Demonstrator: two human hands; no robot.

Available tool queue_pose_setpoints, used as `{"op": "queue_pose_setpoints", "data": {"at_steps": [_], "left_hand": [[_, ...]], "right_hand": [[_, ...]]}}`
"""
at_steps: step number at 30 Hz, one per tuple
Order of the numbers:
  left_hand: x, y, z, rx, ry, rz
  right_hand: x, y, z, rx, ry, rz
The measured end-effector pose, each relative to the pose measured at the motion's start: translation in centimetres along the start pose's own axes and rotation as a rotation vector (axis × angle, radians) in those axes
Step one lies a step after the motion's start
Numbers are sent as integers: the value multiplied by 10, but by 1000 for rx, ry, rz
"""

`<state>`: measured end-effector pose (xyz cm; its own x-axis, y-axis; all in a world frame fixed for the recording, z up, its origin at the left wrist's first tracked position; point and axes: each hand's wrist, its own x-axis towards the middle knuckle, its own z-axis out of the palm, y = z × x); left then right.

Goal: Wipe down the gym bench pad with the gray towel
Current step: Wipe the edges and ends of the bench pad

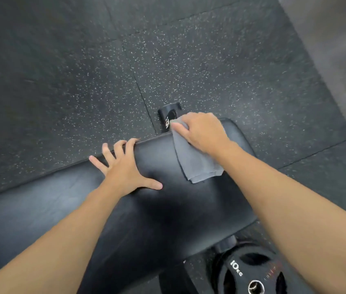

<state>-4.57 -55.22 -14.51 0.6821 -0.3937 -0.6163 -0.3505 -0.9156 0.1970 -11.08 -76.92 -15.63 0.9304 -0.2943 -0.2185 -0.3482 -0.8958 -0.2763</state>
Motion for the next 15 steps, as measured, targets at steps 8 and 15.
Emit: {"op": "queue_pose_setpoints", "data": {"at_steps": [8,15], "left_hand": [[-1,1,4,30,45,6],[-1,1,4,31,59,18]], "right_hand": [[-35,108,-16,982,-79,612],[-37,120,-20,1159,-307,665]]}}
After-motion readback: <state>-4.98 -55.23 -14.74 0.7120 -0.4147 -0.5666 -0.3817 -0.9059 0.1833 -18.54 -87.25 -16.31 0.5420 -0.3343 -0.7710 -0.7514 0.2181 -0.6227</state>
